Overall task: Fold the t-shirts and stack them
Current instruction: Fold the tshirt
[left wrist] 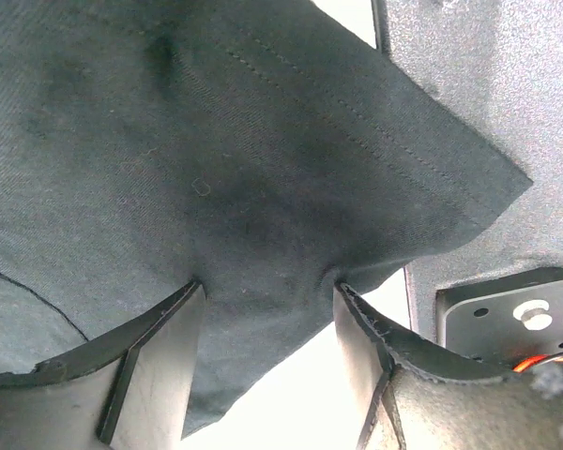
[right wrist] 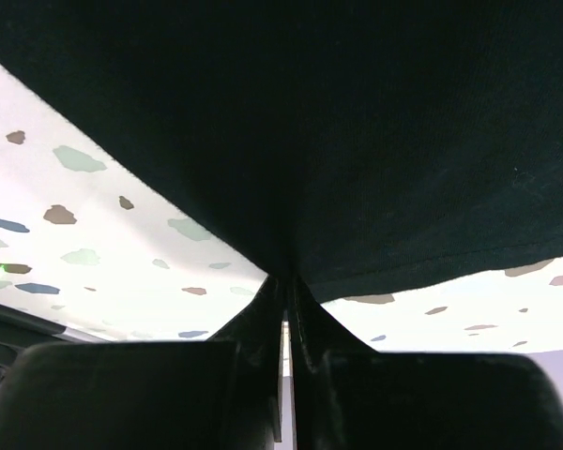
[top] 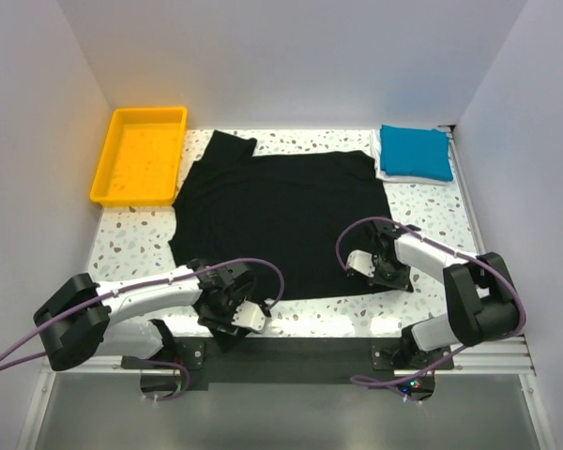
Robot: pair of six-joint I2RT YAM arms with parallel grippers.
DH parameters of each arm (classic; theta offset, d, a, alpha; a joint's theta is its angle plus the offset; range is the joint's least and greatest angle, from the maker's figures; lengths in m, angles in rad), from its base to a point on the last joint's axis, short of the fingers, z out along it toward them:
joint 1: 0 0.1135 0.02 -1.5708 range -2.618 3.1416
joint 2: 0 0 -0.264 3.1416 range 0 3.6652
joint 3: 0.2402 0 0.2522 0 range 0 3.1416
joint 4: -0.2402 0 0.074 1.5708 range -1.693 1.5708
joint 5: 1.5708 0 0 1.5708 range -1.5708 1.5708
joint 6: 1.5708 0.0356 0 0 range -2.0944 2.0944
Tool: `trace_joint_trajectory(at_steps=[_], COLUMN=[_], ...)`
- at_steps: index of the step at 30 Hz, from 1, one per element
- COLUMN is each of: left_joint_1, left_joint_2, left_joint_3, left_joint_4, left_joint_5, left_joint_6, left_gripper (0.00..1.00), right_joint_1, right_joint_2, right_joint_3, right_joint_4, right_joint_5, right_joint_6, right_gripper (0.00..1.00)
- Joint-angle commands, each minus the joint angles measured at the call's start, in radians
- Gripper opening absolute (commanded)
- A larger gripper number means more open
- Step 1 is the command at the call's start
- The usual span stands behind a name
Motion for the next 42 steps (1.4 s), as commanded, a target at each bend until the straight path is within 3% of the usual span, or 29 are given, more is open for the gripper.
trace_joint_trajectory(at_steps=[1,6,9,16,21,26,28,29,31,42], left_joint_1=[-0.017,-0.017,-0.017,-0.033,-0.038,-0.037,-0.035,-0.032,-0.009,0.216], left_joint_2=[0.006,-0.016,-0.019,0.007,0.013,-0.06,-0.117,-0.137,-0.181,-0.293], left_joint_3=[-0.034,0.018,0.02,-0.064,-0.146,-0.169,-0.169,-0.167,-0.141,0.116], left_joint_4=[0.035,-0.037,-0.043,0.079,0.199,0.195,0.175,0.158,0.132,-0.112], left_joint_5=[-0.009,0.035,0.041,0.0,-0.051,-0.037,-0.029,-0.032,-0.029,0.061], left_joint_6=[0.029,0.049,0.066,0.076,0.074,0.025,0.005,-0.003,0.002,0.013], left_gripper=[0.63,0.67,0.79,0.77,0.59,0.3,0.24,0.12,0.03,0.0], right_joint_1=[-0.009,-0.01,-0.01,-0.009,-0.009,-0.01,-0.01,-0.01,-0.012,-0.059], right_joint_2=[0.064,0.076,0.081,0.085,0.079,0.059,0.05,0.041,0.03,-0.143], right_joint_3=[-0.037,0.001,0.012,0.031,0.035,0.04,0.038,0.038,0.041,0.126], right_joint_4=[0.131,0.101,0.097,0.086,0.071,0.051,0.035,0.031,0.011,-0.172], right_joint_5=[-0.055,-0.078,-0.075,-0.076,-0.082,-0.093,-0.098,-0.102,-0.11,-0.167], right_joint_6=[0.02,0.035,0.037,0.05,0.053,0.05,0.044,0.043,0.04,0.009], right_gripper=[0.0,0.0,0.0,0.0,0.0,0.0,0.0,0.0,0.0,0.0])
